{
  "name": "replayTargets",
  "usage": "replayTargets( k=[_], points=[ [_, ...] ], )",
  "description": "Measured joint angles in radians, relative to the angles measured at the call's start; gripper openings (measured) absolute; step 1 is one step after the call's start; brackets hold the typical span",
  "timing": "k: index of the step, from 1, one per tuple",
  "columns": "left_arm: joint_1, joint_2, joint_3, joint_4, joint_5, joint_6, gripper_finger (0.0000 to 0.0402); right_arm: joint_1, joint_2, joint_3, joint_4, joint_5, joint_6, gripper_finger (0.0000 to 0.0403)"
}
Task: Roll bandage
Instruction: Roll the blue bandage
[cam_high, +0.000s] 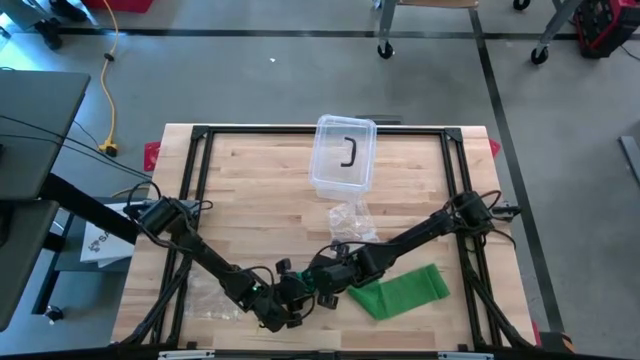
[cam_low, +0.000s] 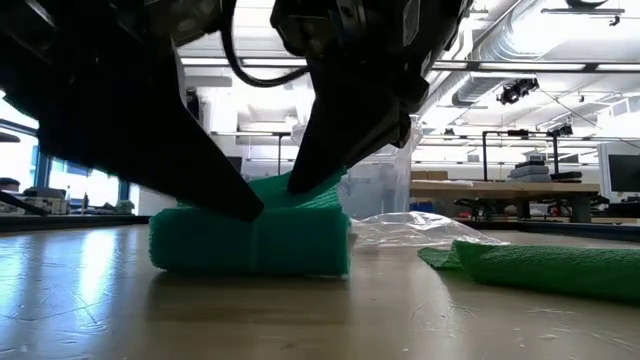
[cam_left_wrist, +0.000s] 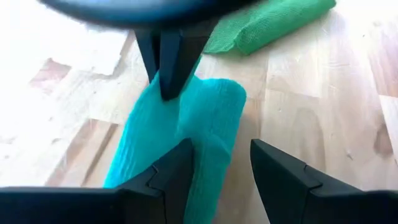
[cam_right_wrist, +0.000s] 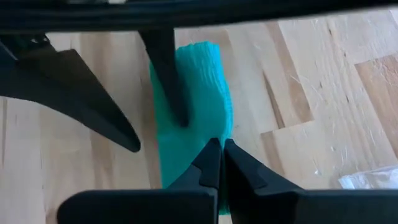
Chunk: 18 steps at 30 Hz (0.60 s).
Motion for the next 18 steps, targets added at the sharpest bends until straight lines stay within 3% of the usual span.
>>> replayTargets(
  k=[11, 18],
  points=[
    [-0.041, 0.044, 0.002, 0.034, -0.016, -0.047, 0.0161, -0.009, 0.0, 0.0, -0.045, 0.123, 0.058, 0.001],
    [-0.055, 0.046, 0.002, 0.044, 0.014, -0.065, 0.0161, -0.017, -0.001, 0.0, -0.05, 0.132, 0.058, 0.0097]
  ],
)
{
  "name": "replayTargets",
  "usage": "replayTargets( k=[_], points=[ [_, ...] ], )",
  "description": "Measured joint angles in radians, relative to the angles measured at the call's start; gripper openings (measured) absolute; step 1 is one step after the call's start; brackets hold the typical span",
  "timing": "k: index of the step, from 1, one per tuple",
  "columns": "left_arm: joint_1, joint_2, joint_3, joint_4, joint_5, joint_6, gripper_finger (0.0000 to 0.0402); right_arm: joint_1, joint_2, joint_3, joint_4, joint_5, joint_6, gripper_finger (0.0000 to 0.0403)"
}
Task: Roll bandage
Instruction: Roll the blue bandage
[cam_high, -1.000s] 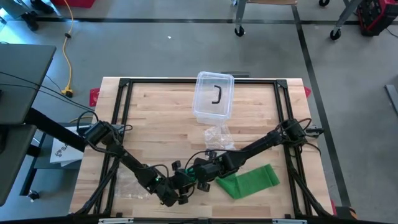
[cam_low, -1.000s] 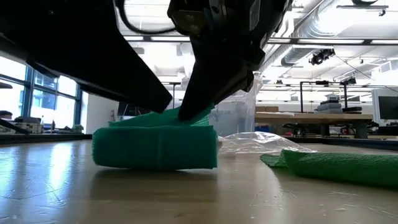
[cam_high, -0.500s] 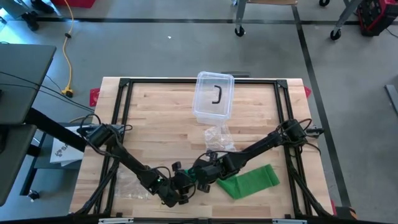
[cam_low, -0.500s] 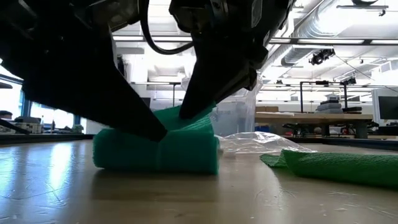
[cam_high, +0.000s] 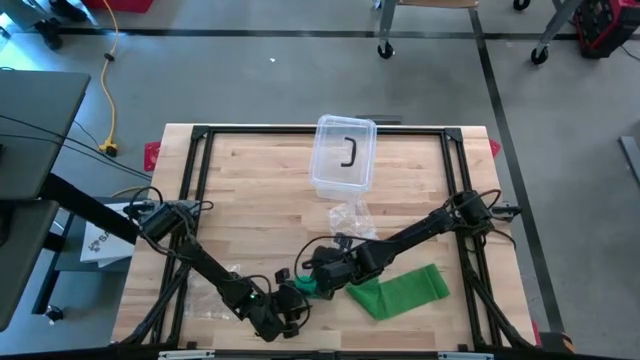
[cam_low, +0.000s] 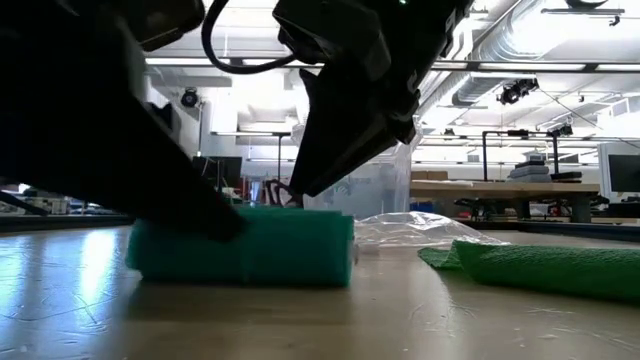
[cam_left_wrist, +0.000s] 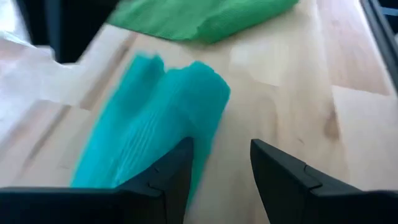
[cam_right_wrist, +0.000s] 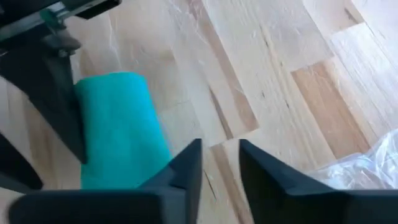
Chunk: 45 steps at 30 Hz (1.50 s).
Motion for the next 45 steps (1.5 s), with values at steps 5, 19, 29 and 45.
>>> replayTargets(
  k=[5, 19, 29, 45],
  points=[
    [-0.001, 0.001, -0.001, 0.002, 0.011, -0.001, 0.0161, 0.009, 0.0, 0.0, 0.015, 0.06, -0.087, 0.0147],
    [-0.005, 0.006, -0.006, -0.011, 0.011, -0.012, 0.0161, 0.035, 0.004, 0.0, -0.143, -0.014, -0.211, 0.0124],
    [-0.005, 0.005, -0.005, -0.012, 0.009, -0.01, 0.0161, 0.148, 0.004, -0.006, -0.19, 0.06, -0.292, 0.0124],
    [0.034, -0.041, 0.134, -0.081, -0.048, 0.033, 0.0158, 0.178, -0.01, -0.304, 0.251, 0.086, -0.011, 0.0124]
  ],
)
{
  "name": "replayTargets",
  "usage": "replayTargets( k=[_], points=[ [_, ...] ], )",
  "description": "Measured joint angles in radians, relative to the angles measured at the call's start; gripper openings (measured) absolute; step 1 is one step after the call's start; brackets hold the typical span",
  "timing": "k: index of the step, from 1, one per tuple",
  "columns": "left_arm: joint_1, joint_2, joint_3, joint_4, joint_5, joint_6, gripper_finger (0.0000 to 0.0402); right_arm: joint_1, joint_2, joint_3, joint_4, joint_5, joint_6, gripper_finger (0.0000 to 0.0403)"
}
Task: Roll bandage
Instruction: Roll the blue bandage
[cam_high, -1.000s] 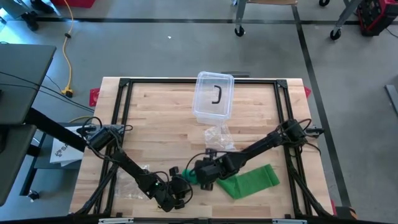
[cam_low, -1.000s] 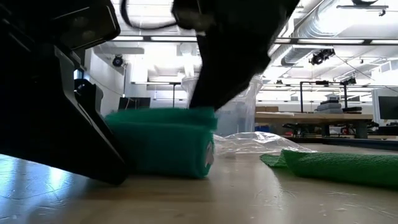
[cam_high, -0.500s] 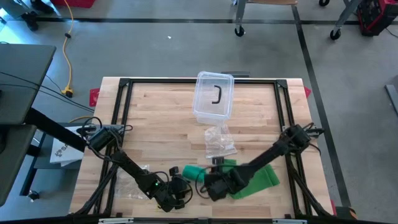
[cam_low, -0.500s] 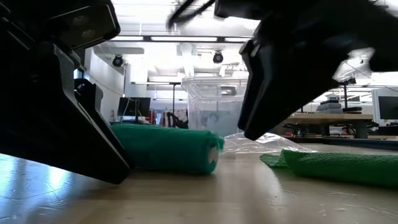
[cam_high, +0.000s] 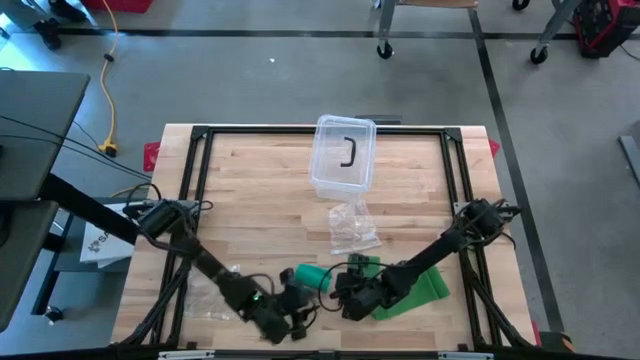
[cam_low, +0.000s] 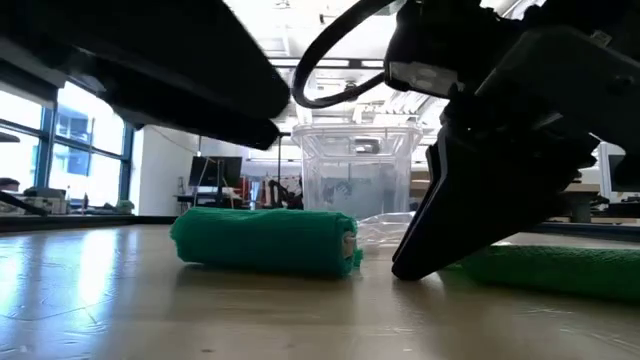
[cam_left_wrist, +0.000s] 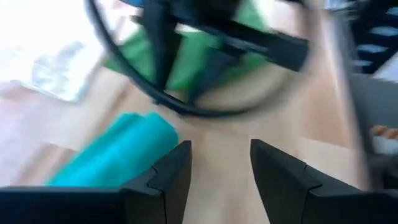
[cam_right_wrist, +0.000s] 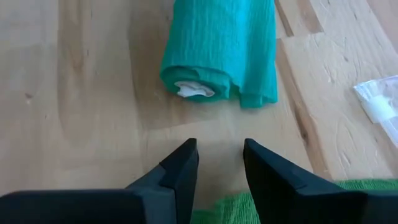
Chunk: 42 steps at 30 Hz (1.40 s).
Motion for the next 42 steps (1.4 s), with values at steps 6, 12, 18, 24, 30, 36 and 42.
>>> replayTargets(
  k=[6, 12, 18, 24, 30, 36, 42],
  points=[
    [0.129, 0.009, 0.009, -0.08, 0.196, 0.142, 0.014, 0.001, 0.0, -0.003, 0.026, 0.001, -0.018, 0.0124],
    [0.103, -0.022, 0.049, -0.113, 0.228, 0.415, 0.0136, 0.022, -0.005, -0.003, 0.027, 0.016, -0.008, 0.0124],
    [0.063, -0.027, 0.1, -0.246, 0.162, 0.518, 0.0146, 0.032, -0.005, -0.004, 0.031, 0.031, -0.007, 0.0124],
    [0.078, -0.027, 0.1, -0.417, 0.196, 0.459, 0.019, 0.032, -0.005, -0.004, 0.041, 0.021, 0.008, 0.0124],
    [0.102, 0.002, 0.1, -0.475, 0.213, 0.496, 0.0228, 0.033, -0.006, -0.004, 0.048, 0.014, 0.009, 0.0124],
    [0.121, 0.042, 0.1, -0.49, 0.167, 0.495, 0.0229, 0.041, -0.009, -0.005, 0.055, 0.009, 0.009, 0.0124],
    [0.122, 0.042, 0.1, -0.492, 0.166, 0.462, 0.0177, 0.08, -0.05, -0.008, 0.045, -0.014, 0.005, 0.0124]
  ],
)
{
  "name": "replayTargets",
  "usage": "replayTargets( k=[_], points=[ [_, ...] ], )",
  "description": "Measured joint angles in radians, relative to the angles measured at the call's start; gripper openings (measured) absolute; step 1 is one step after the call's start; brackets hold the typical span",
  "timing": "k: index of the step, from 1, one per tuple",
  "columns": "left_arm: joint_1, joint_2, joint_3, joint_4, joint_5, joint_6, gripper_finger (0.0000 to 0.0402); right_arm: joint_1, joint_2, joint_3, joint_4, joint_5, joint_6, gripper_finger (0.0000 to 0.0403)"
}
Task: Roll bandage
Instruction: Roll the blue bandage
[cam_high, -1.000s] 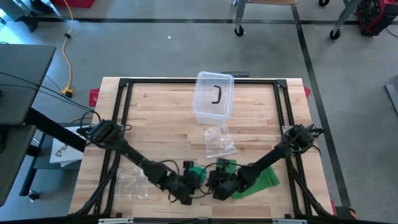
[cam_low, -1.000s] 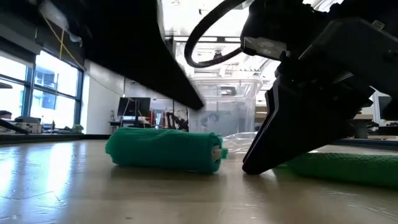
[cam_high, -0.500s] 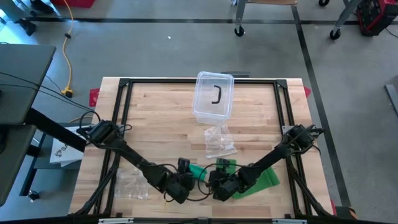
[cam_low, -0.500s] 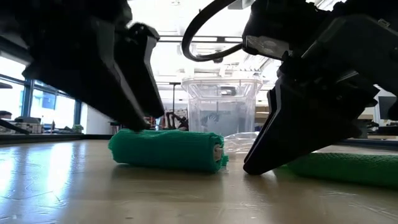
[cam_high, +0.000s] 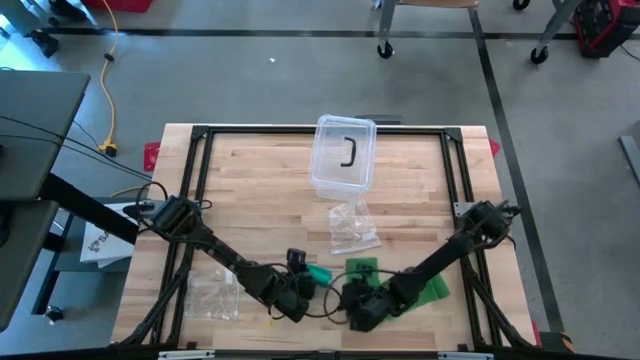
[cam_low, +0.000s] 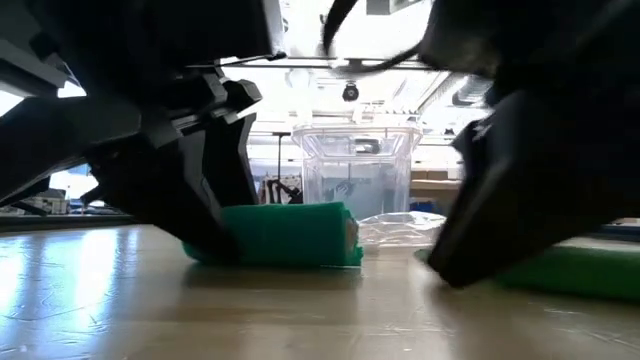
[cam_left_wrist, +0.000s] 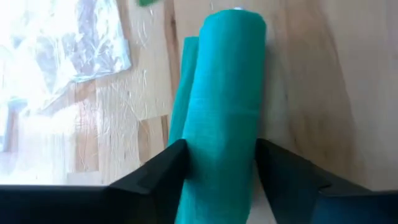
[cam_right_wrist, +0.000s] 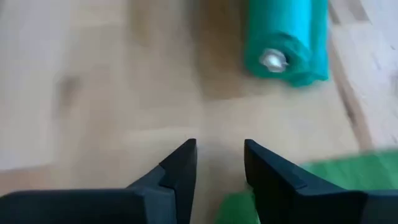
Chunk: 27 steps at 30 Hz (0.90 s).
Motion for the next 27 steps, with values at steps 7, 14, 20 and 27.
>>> replayTargets(
  k=[7, 14, 20, 27],
  points=[
    [-0.024, -0.002, 0.1, -0.081, 0.1, -0.199, 0.0084, 0.081, -0.091, 0.001, 0.006, 0.015, -0.002, 0.0124],
    [-0.046, -0.005, 0.279, -0.097, 0.306, -0.392, 0.0068, 0.15, -0.141, 0.003, 0.06, 0.011, -0.07, 0.0124],
    [0.044, -0.003, 0.154, 0.0, 0.42, -0.508, 0.0067, 0.166, -0.123, 0.003, 0.122, 0.012, -0.271, 0.0124],
    [0.132, -0.017, -0.046, 0.375, 0.604, -0.596, 0.0067, 0.107, -0.078, 0.004, 0.129, -0.031, -0.345, 0.0124]
  ],
)
